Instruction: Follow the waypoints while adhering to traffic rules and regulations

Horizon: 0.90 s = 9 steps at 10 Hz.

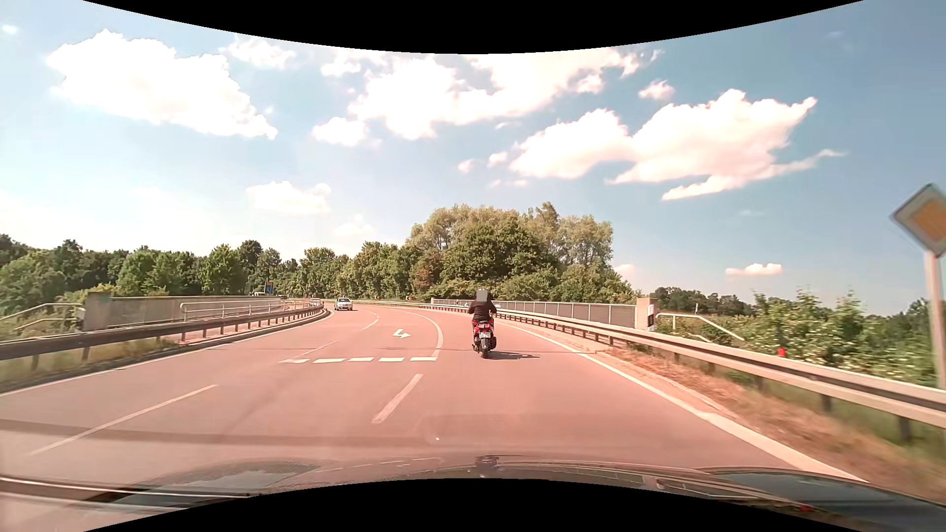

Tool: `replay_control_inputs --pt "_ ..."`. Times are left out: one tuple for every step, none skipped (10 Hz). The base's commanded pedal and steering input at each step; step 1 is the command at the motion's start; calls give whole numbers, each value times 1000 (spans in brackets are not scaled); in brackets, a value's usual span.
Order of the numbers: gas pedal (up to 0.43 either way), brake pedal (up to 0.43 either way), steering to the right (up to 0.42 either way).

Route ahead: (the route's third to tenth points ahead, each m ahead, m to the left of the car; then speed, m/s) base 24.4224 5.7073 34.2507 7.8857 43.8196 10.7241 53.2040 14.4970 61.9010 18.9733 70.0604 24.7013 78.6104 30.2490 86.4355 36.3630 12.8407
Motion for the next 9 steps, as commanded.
replay_control_inputs --pt "197 12 -31" --pt "197 12 -28" --pt "189 12 -25" --pt "189 12 -25" --pt "189 12 -25" --pt "189 12 -26" --pt "189 12 -28" --pt "189 12 -28" --pt "189 12 -29"
